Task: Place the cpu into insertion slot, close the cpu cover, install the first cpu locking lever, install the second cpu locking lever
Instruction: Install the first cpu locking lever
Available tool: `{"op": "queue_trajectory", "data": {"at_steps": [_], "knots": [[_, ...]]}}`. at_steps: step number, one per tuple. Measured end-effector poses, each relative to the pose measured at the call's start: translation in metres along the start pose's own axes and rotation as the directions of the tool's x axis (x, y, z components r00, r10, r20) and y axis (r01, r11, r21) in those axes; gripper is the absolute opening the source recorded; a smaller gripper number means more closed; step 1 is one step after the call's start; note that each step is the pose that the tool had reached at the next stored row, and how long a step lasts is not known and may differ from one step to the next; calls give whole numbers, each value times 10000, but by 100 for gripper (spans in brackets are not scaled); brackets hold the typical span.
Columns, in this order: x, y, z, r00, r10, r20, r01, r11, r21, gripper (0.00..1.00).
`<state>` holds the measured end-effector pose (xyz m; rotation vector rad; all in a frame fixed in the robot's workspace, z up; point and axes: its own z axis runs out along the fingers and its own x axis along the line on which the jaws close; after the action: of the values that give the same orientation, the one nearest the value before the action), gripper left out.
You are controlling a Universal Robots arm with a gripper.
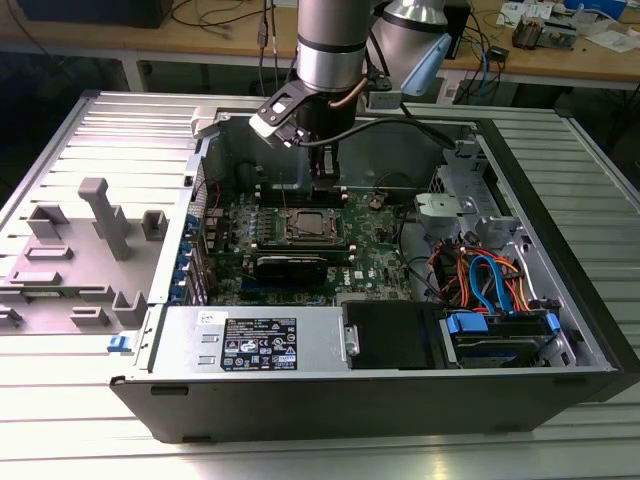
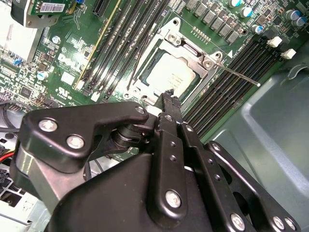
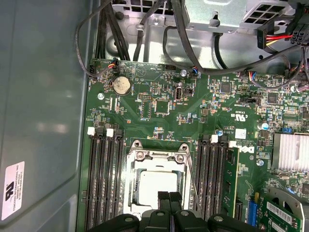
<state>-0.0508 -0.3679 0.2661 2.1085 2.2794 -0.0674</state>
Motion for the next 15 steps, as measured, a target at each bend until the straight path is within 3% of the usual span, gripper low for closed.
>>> {"op": "queue_trajectory", "data": {"at_steps": [9, 15], "knots": [[-5, 0, -89, 10000, 0, -3, 0, 10000, -2, 11], [-11, -1, -200, 10000, 0, -2, 0, 10000, -2, 11]]}}
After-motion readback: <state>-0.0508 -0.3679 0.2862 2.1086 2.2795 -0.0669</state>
